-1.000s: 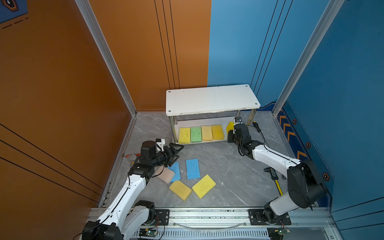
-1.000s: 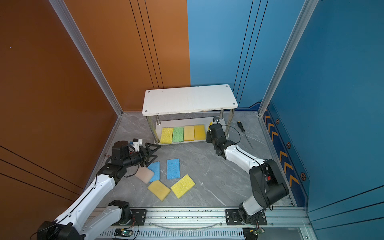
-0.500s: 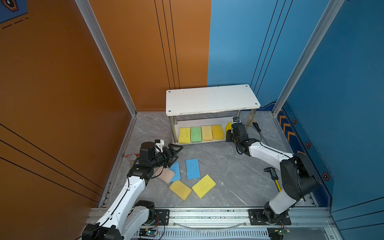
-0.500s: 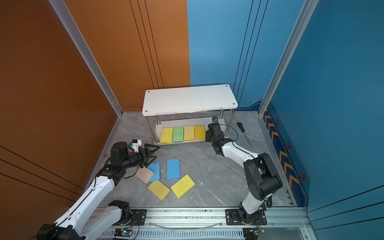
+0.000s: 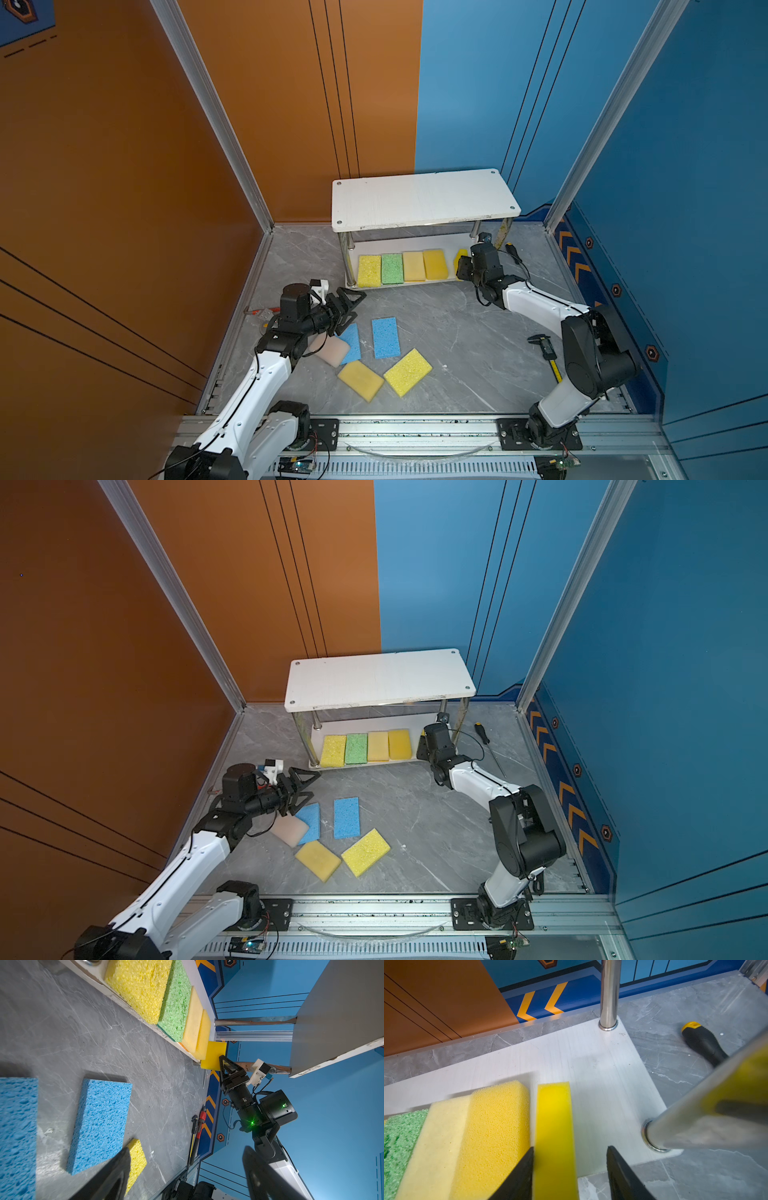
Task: Place and organize the cleaning sponges onto the shelf
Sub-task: 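Open the right gripper to release the bright yellow sponge on the shelf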
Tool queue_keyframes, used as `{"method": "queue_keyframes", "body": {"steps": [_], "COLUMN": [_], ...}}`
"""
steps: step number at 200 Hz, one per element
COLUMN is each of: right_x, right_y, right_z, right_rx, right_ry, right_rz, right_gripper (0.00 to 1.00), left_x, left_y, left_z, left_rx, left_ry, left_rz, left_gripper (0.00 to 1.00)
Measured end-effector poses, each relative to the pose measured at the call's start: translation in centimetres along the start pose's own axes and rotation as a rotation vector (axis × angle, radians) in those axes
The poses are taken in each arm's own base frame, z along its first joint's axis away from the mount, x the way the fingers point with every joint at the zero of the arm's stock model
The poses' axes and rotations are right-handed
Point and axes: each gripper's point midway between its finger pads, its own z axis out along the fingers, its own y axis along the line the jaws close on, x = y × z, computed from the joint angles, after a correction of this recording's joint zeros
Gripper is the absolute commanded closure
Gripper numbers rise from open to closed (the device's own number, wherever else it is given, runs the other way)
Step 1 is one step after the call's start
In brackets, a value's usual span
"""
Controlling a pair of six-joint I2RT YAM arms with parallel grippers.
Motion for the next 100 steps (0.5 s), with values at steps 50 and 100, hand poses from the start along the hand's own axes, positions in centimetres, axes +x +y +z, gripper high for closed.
{"method": "queue_keyframes", "body": {"steps": [50,100], "right_x": [0.6,1.2], "right_y": [-1.4,-2.1], "right_z": [0.1,0.1], "right_rx": [0.038,0.064], "right_ry": [0.032,0.058], "right_rz": [0.03,0.04], "right_gripper": [0.4,0.38], "left_x": [0.1,0.2], "left_y": [0.1,0.3], "left_z": [0.0,0.0], "left_rx": [-0.005,-0.012], "left_ry": [0.002,0.006], "left_rz": [-0.004,-0.011], "left_gripper": [0.15,0.15]}}
